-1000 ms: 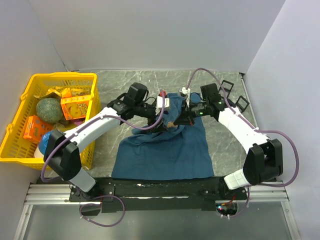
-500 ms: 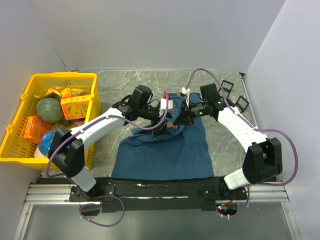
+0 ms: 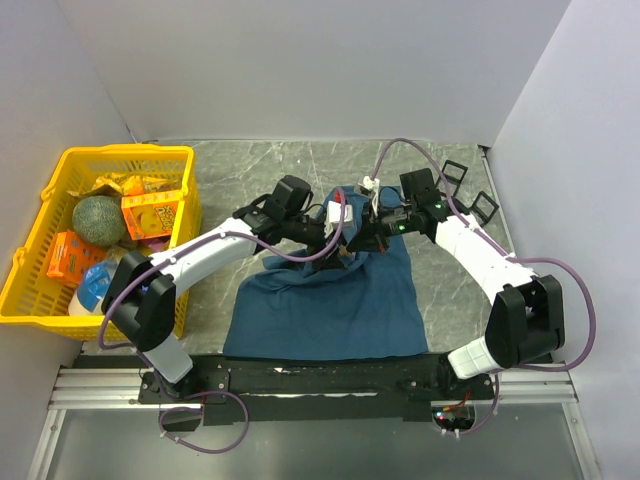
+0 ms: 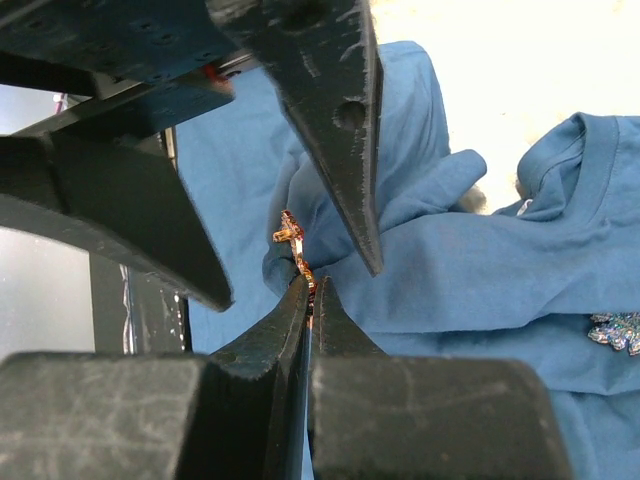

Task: Remove the brooch from the garment
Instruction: Remove the brooch from the clothes.

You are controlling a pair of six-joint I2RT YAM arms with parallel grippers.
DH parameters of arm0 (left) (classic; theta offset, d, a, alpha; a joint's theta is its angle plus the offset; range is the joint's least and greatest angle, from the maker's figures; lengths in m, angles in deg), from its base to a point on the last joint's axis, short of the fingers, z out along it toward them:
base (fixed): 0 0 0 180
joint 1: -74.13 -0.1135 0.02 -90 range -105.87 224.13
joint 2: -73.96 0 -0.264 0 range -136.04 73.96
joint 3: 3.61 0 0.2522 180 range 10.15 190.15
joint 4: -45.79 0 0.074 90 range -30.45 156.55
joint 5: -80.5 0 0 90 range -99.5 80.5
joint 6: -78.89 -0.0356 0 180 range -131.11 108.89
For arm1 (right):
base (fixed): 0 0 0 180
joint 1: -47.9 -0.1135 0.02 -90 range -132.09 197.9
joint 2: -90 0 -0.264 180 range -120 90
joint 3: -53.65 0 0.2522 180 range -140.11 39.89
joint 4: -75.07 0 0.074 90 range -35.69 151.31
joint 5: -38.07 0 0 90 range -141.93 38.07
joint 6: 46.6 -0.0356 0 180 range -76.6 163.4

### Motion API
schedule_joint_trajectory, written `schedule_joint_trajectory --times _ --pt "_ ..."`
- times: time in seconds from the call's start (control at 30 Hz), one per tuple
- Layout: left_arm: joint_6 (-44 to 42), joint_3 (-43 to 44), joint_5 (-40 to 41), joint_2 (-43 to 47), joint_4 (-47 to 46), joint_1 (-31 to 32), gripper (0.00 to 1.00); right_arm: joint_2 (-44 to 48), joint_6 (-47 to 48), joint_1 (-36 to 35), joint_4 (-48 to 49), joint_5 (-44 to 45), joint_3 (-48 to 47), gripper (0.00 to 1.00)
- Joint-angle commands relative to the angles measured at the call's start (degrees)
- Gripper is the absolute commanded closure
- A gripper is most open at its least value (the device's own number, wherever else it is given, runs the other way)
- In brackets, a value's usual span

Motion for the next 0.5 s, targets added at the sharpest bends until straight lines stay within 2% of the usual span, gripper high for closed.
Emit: schedule_joint_trajectory --times 0.0,0.47 --pt "0.86 0.04 -0.12 -0.55 -2.19 0.38 0.34 2.25 0.04 0.77 1.71 -1.18 0.5 1.0" --pt "1.74 0.13 0.06 -0.82 -2.46 0.38 0.52 2.78 0.39 1.48 1.71 -1.53 0.94 1.0"
